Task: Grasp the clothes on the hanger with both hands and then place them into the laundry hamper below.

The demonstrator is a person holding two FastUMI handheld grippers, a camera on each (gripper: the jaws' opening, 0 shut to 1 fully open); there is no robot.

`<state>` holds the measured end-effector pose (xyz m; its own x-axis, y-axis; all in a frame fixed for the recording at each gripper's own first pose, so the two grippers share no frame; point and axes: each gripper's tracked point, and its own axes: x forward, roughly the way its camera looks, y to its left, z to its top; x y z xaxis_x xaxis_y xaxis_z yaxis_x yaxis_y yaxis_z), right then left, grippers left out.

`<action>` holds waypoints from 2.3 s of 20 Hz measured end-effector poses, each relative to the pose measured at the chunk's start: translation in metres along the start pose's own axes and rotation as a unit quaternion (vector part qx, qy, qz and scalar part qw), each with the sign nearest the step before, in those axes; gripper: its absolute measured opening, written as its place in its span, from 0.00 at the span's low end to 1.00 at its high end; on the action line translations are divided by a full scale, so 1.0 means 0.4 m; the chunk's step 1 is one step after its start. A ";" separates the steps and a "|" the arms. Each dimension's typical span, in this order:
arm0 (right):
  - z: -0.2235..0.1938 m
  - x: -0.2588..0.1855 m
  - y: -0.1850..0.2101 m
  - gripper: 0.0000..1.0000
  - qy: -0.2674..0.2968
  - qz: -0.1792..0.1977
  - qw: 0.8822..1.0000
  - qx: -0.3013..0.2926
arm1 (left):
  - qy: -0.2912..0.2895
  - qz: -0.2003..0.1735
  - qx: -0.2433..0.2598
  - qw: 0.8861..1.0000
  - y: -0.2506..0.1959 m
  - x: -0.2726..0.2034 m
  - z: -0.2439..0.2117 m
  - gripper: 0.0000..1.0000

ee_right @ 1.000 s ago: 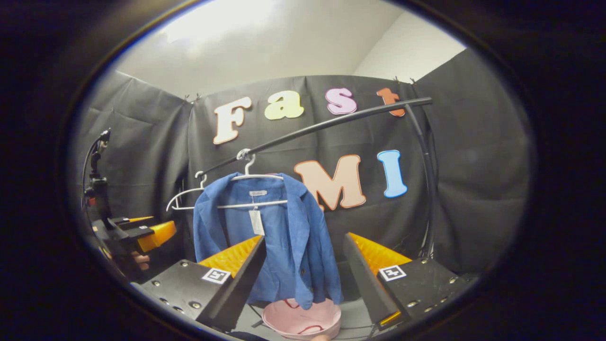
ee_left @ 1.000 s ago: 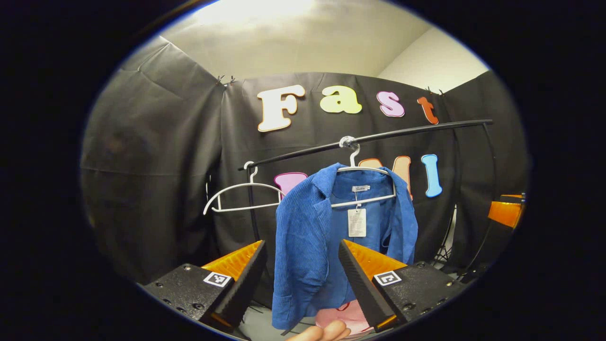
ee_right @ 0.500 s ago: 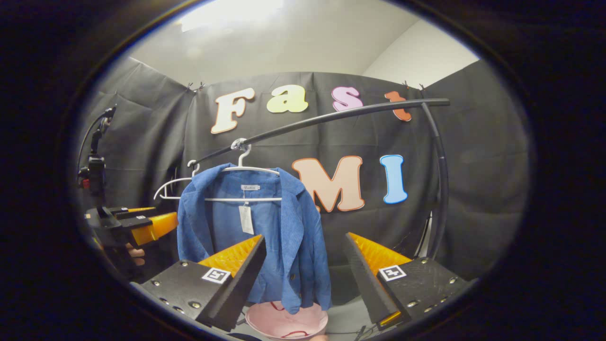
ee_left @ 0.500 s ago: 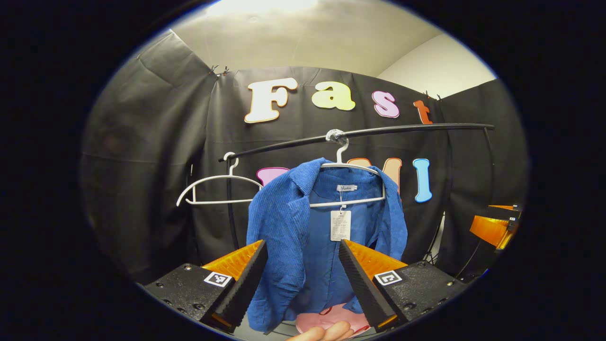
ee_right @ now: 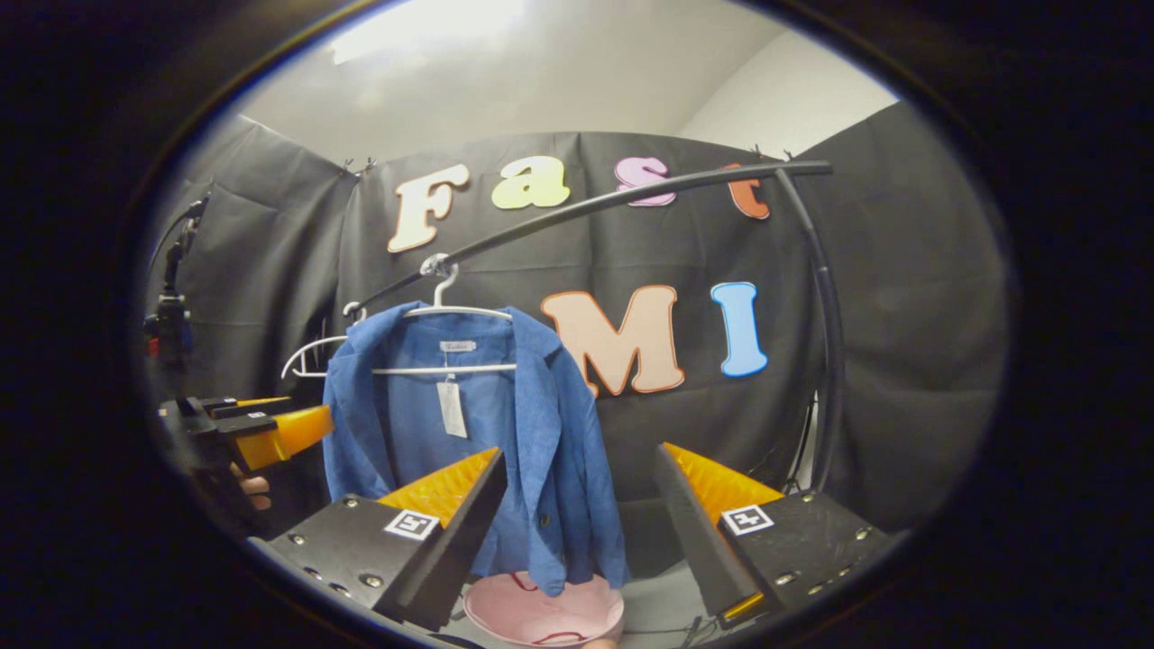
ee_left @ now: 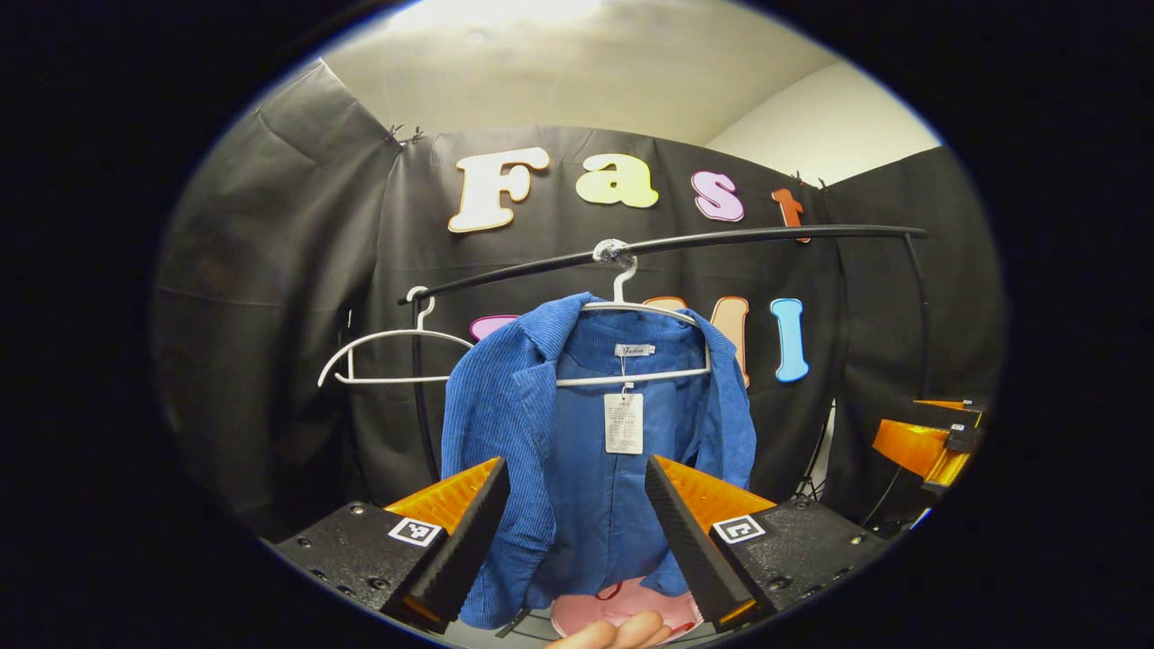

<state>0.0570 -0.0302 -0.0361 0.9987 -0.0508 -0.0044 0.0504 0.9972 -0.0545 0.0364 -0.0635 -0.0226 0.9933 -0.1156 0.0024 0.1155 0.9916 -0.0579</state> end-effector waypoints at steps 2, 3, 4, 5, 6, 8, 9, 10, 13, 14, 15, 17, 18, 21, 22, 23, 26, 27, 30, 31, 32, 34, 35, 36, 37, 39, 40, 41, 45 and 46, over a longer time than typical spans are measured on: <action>-0.014 0.028 0.002 0.96 0.003 0.001 1.000 0.007 | 0.000 0.002 0.002 1.000 0.000 0.010 -0.010 0.94; -0.023 0.041 0.007 0.98 0.006 0.006 1.000 0.009 | -0.001 0.001 0.002 1.000 -0.001 0.014 -0.008 0.94; -0.031 0.057 0.019 0.98 0.010 0.012 1.000 0.009 | -0.003 0.001 0.000 1.000 -0.001 0.018 -0.008 0.94; -0.036 0.071 0.038 0.98 0.013 0.022 1.000 0.006 | -0.005 0.002 -0.002 1.000 0.000 0.026 -0.003 0.93; -0.037 0.084 0.055 0.96 0.014 0.030 0.999 0.001 | -0.007 0.002 -0.005 1.000 0.002 0.034 0.000 0.94; -0.030 0.106 0.081 0.98 0.009 0.039 0.999 -0.005 | -0.011 0.003 -0.007 1.000 0.006 0.055 0.006 0.94; -0.028 0.116 0.093 0.98 0.007 0.042 0.999 -0.005 | -0.013 0.004 -0.007 1.000 0.012 0.066 0.009 0.94; -0.020 0.126 0.108 0.98 0.005 0.045 0.999 -0.001 | -0.016 0.008 -0.010 1.000 0.020 0.075 0.010 0.94; 0.001 0.158 0.142 0.98 -0.001 0.056 0.998 0.015 | -0.016 0.014 -0.005 1.000 0.039 0.097 0.010 0.93; 0.006 0.168 0.158 0.98 -0.001 0.062 0.998 0.016 | -0.015 0.017 -0.002 1.000 0.048 0.102 0.010 0.94; 0.009 0.180 0.170 0.98 0.000 0.066 0.998 0.014 | -0.013 0.021 0.001 1.000 0.057 0.105 0.013 0.94; 0.001 0.205 0.190 0.96 0.007 0.072 0.997 0.004 | -0.016 0.031 0.001 0.999 0.077 0.115 0.022 0.94; -0.001 0.216 0.200 0.98 0.008 0.077 0.997 -0.002 | -0.014 0.038 0.001 0.999 0.090 0.119 0.019 0.93; -0.002 0.245 0.191 0.99 0.004 0.074 0.997 -0.007 | -0.013 0.051 -0.003 0.999 0.115 0.124 0.019 0.94; -0.010 0.253 0.184 0.96 0.008 0.072 0.997 -0.006 | -0.017 0.053 -0.005 0.998 0.119 0.124 0.020 0.93; -0.011 0.261 0.167 0.96 0.011 0.062 0.998 -0.004 | -0.019 0.057 -0.004 0.998 0.124 0.122 0.018 0.93; -0.024 0.279 0.142 0.96 0.017 0.052 0.998 0.003 | -0.017 0.068 0.005 0.998 0.137 0.117 -0.006 0.92; -0.031 0.285 0.145 0.96 0.024 0.055 0.998 0.008 | -0.011 0.067 0.008 0.998 0.132 0.123 -0.016 0.92; -0.050 0.318 0.172 0.98 0.033 0.068 0.997 0.020 | 0.000 0.059 0.007 0.998 0.111 0.168 -0.037 0.92; -0.057 0.338 0.178 1.00 0.038 0.068 0.997 0.021 | 0.003 0.056 0.005 0.998 0.101 0.187 -0.041 0.93; -0.067 0.358 0.179 1.00 0.044 0.064 0.997 0.021 | 0.006 0.053 0.006 0.999 0.095 0.206 -0.046 0.92; -0.070 0.405 0.181 0.98 0.043 0.056 0.997 0.020 | 0.010 0.063 0.007 0.998 0.111 0.242 -0.057 0.95; -0.068 0.425 0.192 0.96 0.041 0.059 0.997 0.020 | 0.014 0.070 0.006 0.997 0.118 0.255 -0.063 0.96; -0.064 0.445 0.199 0.99 0.038 0.061 0.997 0.021 | 0.015 0.070 0.004 0.997 0.122 0.267 -0.065 0.98; -0.064 0.465 0.200 0.95 0.038 0.056 0.998 0.019 | 0.011 0.073 0.003 0.997 0.128 0.276 -0.060 0.98; -0.054 0.498 0.205 0.89 0.035 0.054 0.998 0.028 | -0.010 0.077 0.020 0.997 0.142 0.300 -0.023 0.93; -0.048 0.518 0.204 0.95 0.035 0.050 0.998 0.034 | -0.007 0.074 0.029 0.997 0.139 0.309 -0.018 0.91; -0.057 0.534 0.192 0.81 0.045 0.039 0.997 0.039 | 0.005 0.076 0.036 0.996 0.142 0.318 -0.018 0.90; -0.066 0.574 0.193 0.53 0.057 0.050 0.994 0.077 | 0.021 0.087 0.008 0.996 0.161 0.355 -0.010 0.87; -0.074 0.585 0.190 0.53 0.063 0.052 0.993 0.081 | 0.025 0.085 -0.002 0.996 0.160 0.364 -0.015 0.84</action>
<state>0.2944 0.0322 -0.0706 0.9903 0.0565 -0.1266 -0.0420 0.9925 0.1144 0.1885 -0.0173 -0.0321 0.9970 0.0521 -0.0567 -0.0553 0.9969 -0.0566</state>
